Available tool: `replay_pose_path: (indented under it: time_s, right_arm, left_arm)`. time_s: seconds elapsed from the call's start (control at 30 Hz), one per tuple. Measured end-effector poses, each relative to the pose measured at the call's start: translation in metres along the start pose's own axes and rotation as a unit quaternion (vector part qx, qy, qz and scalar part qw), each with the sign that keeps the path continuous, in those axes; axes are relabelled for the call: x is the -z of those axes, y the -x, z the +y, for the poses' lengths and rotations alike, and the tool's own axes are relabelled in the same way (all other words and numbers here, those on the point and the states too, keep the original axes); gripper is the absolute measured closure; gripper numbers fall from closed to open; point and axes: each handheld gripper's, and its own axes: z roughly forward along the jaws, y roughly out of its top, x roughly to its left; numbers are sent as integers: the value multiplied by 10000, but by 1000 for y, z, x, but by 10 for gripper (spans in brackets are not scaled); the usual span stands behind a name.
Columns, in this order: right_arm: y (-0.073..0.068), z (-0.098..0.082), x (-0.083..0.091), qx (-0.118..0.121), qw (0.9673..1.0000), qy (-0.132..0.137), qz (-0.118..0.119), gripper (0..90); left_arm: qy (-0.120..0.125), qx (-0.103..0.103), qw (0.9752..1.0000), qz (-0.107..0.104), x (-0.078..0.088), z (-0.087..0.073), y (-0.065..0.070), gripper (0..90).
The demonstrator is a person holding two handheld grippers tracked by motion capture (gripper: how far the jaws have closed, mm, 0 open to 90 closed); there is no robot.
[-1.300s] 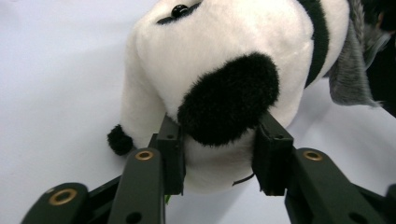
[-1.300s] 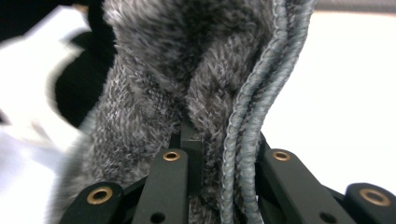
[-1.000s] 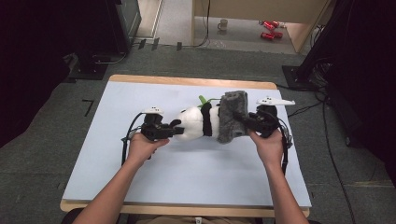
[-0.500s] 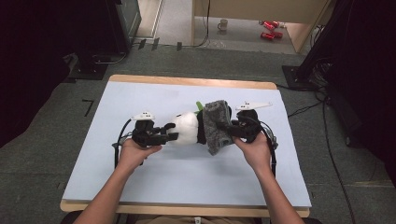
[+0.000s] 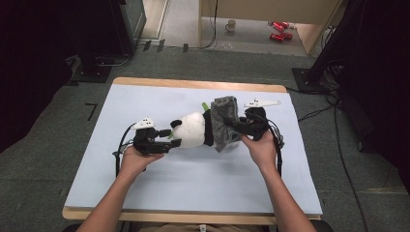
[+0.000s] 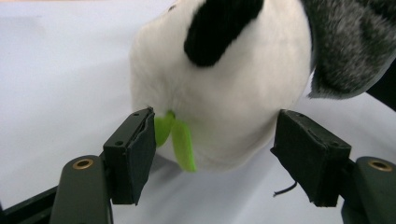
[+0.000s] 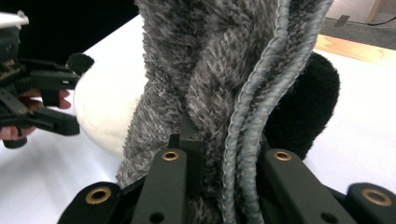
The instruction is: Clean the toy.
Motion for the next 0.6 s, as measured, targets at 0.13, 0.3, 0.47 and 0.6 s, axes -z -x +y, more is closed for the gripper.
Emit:
replay_pose_path:
  time_s: [0.13, 0.3, 0.47, 0.6]
  right_arm:
    - [3, 2, -2, -23, 10000, 42, -45, 766]
    - [6, 3, -3, -93, 9999, 109, -88, 760]
    - [5, 3, -5, -161, 9998, 130, -42, 758]
    - [3, 4, -6, -197, 9997, 116, -34, 760]
  left_arm:
    - [138, 3, 9999, -21, -7, 0, -3, 274]
    - [189, 13, 9997, -146, -15, 0, -8, 245]
    - [106, -281, 9995, -16, -26, -2, -6, 204]
    - [138, -210, 9996, 89, -29, -2, -7, 284]
